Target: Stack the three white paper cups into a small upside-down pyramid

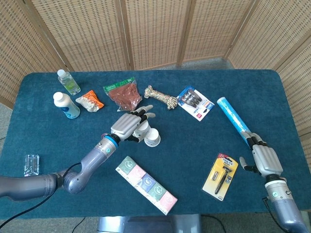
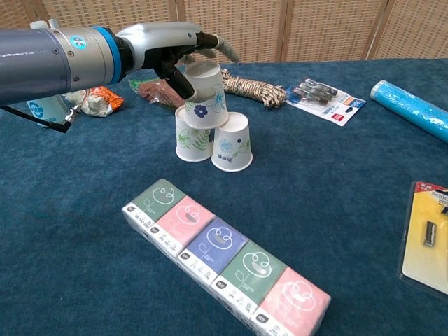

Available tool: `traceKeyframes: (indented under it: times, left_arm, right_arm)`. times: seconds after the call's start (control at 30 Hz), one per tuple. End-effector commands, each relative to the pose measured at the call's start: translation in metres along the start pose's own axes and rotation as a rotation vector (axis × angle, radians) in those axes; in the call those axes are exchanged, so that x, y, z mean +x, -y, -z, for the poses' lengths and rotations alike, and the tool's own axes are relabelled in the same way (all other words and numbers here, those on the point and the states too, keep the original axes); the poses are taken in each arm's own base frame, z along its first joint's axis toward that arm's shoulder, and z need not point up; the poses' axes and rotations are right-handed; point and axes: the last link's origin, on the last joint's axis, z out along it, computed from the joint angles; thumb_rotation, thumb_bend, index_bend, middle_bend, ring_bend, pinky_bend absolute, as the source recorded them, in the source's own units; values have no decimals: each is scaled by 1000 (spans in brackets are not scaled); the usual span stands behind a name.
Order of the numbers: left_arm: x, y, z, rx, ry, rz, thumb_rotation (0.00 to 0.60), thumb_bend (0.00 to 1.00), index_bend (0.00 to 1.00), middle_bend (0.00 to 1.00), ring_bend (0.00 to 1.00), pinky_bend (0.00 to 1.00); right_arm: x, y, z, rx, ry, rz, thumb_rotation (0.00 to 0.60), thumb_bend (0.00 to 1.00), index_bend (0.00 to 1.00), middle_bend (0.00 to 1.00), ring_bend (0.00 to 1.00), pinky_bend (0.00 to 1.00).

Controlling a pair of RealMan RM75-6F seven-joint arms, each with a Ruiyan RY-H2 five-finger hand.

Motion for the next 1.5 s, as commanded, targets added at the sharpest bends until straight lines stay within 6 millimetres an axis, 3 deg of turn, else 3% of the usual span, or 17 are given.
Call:
traceKeyframes:
  times: [0.03,0.2,0.37,0.6,0.83,1.0,1.33,1.5]
  left_arm:
    - [2,0,1,-4,5,23,600,491,12,0,0,50]
    - [8,-2,3,-19,-14,39,600,491,0,0,0,0]
    - [28,-6,15,-51,-57,76,600,490,0,0,0,0]
    - [58,-5,61,-71,-85,56,600,490,0,0,0,0]
    - [78,16,146,-7,-123,62,600,489,0,0,0,0]
    - [77,40,213,83,-157,33,600,490,0,0,0,0]
    - [50,78,343,313,-244,17,600,489,0,0,0,0]
    - [28,88,391,452,-285,-4,600,490,0,0,0,0]
  right_arm:
    - [0,0,0,1,-1,0,600,491,0,2,0,183]
    - [0,-1,1,0,-3,-1,600,491,0,3,0,183]
    - [2,-1,0,1,-11,0,600,491,1,3,0,184]
    - [9,1,-5,17,-38,19,600,489,0,3,0,173]
    - [14,1,-7,22,-70,38,600,485,0,0,0,151]
    - [15,1,-4,32,-96,42,600,484,0,0,0,144]
    - [13,6,12,101,-219,87,600,477,0,0,0,0]
    - [6,7,26,125,-251,109,600,473,0,0,0,0]
